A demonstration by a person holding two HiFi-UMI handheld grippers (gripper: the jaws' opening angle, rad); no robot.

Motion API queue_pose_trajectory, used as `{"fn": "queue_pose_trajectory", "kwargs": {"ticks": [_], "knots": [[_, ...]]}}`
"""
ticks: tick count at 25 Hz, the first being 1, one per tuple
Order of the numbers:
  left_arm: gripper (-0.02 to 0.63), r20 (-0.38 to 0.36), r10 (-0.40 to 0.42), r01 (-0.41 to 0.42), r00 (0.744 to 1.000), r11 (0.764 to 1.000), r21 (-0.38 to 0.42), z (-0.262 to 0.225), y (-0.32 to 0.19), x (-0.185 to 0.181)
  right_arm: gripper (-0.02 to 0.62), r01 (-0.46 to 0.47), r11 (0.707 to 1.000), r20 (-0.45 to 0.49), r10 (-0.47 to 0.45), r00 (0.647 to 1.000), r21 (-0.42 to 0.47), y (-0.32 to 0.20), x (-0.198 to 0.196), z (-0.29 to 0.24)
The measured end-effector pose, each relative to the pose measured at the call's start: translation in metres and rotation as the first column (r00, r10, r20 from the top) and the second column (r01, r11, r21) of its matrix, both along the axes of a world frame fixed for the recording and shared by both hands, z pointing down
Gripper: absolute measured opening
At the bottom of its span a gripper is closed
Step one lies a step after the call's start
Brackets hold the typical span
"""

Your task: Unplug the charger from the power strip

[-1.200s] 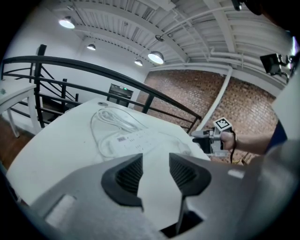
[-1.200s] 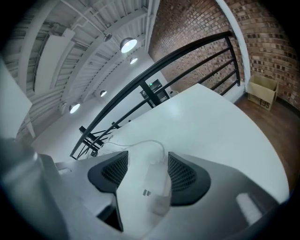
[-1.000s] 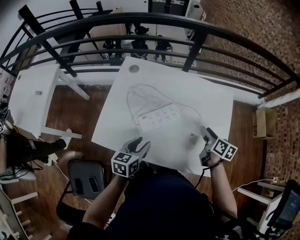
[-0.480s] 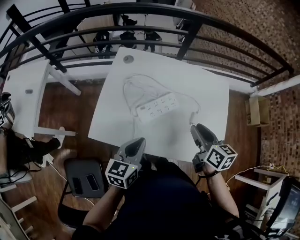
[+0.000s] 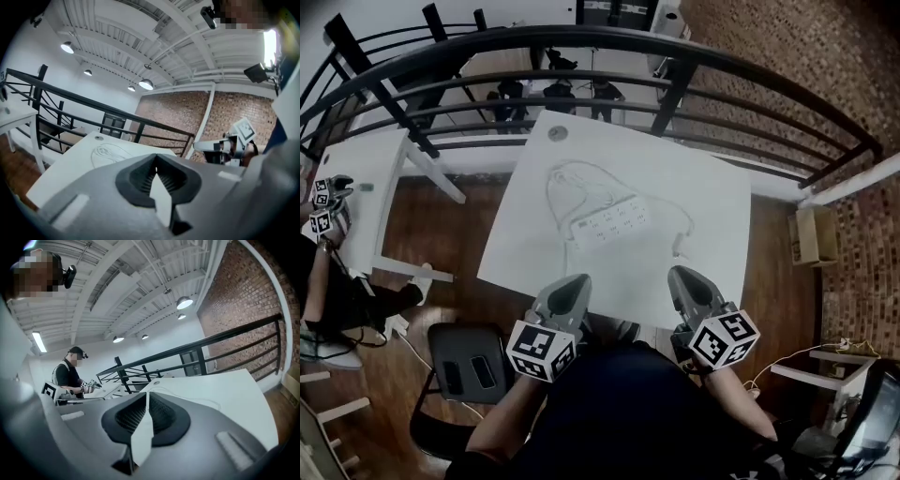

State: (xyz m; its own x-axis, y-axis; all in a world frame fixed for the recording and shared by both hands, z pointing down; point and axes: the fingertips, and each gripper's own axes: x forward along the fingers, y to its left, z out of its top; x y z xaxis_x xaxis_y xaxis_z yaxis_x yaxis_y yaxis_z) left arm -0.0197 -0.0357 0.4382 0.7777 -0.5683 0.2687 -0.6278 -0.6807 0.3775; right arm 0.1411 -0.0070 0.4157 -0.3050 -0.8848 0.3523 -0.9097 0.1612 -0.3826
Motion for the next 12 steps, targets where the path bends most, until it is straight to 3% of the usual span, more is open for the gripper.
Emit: {"fn": "queue_pose_trajectory", "kwargs": {"ticks": [6,12], "knots": [[0.007,0.002,0.015,-0.015,1.0,0.999,0.048,-0.038,0.014,0.02,0.026,0.011,0.993,-0.037,-0.006,0.999,0.121,-0.005,0.014,-0.031],[0.006,0.087,-0.058,0.055,0.995,0.998,0.03,-0.054,0.003,0.013,0.026,0.043,0.984,-0.029,-0.038,0.999,0.171,-0.028,0.005,-0.033]]}}
